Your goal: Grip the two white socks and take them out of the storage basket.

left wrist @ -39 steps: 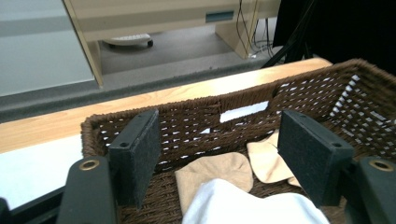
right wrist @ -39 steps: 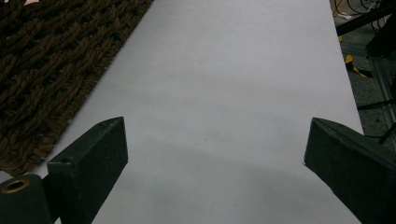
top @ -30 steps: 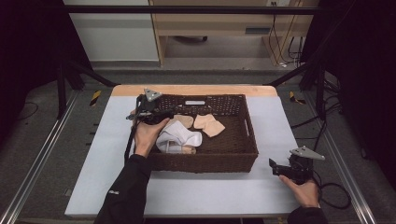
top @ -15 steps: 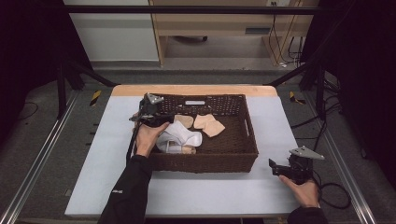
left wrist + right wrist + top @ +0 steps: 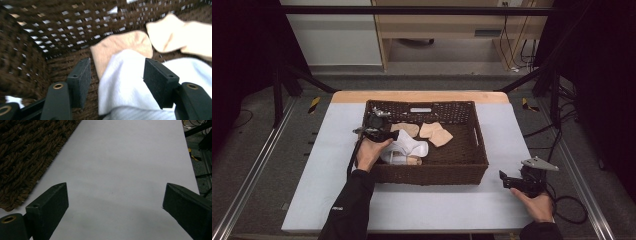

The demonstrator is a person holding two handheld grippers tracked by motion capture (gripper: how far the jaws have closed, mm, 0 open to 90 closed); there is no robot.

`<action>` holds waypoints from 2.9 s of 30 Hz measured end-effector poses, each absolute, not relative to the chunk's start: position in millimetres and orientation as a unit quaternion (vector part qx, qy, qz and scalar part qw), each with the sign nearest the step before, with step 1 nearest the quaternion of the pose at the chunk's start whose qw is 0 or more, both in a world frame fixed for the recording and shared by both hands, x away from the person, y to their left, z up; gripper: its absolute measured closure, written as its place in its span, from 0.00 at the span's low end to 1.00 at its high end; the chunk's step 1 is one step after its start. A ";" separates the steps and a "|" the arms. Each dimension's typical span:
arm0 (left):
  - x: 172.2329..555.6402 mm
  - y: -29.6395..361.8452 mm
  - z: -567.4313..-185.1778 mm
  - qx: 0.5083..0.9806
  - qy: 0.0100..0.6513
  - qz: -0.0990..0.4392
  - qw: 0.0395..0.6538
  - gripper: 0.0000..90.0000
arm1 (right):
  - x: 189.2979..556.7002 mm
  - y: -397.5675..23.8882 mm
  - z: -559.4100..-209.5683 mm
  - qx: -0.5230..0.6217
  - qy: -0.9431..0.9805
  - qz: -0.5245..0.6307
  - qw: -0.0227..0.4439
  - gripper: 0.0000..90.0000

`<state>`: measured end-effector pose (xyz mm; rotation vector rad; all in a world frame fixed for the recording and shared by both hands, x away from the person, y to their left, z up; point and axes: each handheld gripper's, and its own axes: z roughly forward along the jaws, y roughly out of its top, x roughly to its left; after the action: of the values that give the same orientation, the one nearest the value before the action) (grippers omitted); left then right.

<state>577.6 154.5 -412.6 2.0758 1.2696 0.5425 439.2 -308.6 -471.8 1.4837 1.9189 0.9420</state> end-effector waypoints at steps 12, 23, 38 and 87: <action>579.7 153.0 -417.5 0.803 0.501 0.142 0.289 0.72 | 439.0 -308.7 -471.7 0.550 0.711 0.350 0.266 0.07; 574.2 154.1 -407.7 0.800 0.492 0.135 0.317 0.96 | 439.2 -309.0 -471.5 0.550 0.710 0.350 0.266 0.07; 545.0 160.0 -353.4 0.729 0.446 0.218 0.472 0.97 | 439.4 -309.2 -471.4 0.550 0.711 0.348 0.267 0.07; 454.6 248.6 -213.2 0.593 0.405 0.307 0.625 0.97 | 438.8 -309.7 -470.4 0.553 0.708 0.349 0.266 0.08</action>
<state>454.6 248.6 -213.2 1.3599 0.9305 0.7038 438.8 -309.7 -470.4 1.4936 1.9129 0.9411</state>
